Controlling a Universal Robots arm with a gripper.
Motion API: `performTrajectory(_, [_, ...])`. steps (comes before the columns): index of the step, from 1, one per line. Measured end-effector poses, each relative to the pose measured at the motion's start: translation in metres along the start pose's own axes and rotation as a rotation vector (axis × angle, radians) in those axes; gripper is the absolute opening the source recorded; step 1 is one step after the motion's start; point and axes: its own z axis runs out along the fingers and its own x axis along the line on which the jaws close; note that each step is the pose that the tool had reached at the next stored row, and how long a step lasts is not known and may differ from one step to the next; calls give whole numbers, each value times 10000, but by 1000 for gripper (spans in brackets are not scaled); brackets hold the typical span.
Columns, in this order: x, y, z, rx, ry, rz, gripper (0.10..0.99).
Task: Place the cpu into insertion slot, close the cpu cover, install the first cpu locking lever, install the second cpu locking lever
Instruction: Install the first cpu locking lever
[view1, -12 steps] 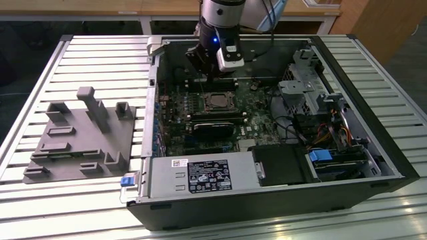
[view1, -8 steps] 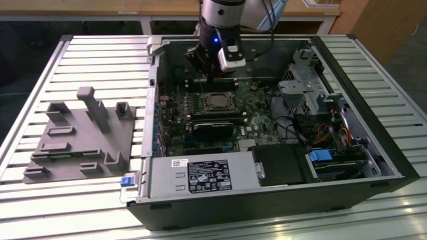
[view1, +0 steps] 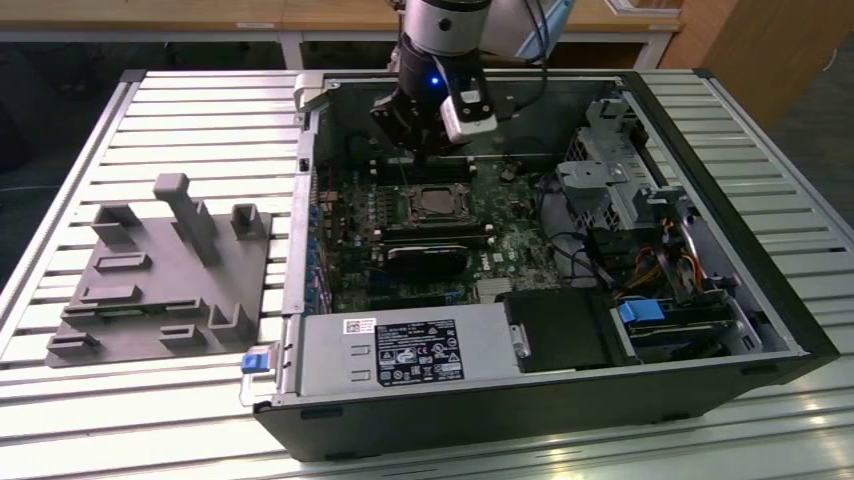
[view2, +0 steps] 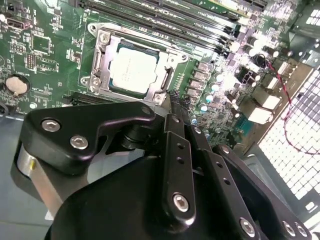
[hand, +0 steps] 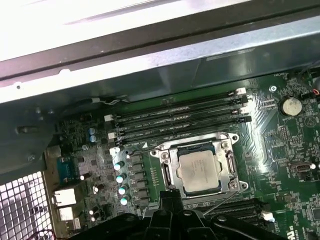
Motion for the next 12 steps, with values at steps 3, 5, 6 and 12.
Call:
performTrajectory(3, [6,-2,4,-57,-131,-106,106])
performTrajectory(5, [12,-4,6,-144,-387,-133,106])
performTrajectory(6, [14,-4,7,-194,-534,-145,106])
performTrajectory(12, [18,-5,9,-286,-726,-777,106])
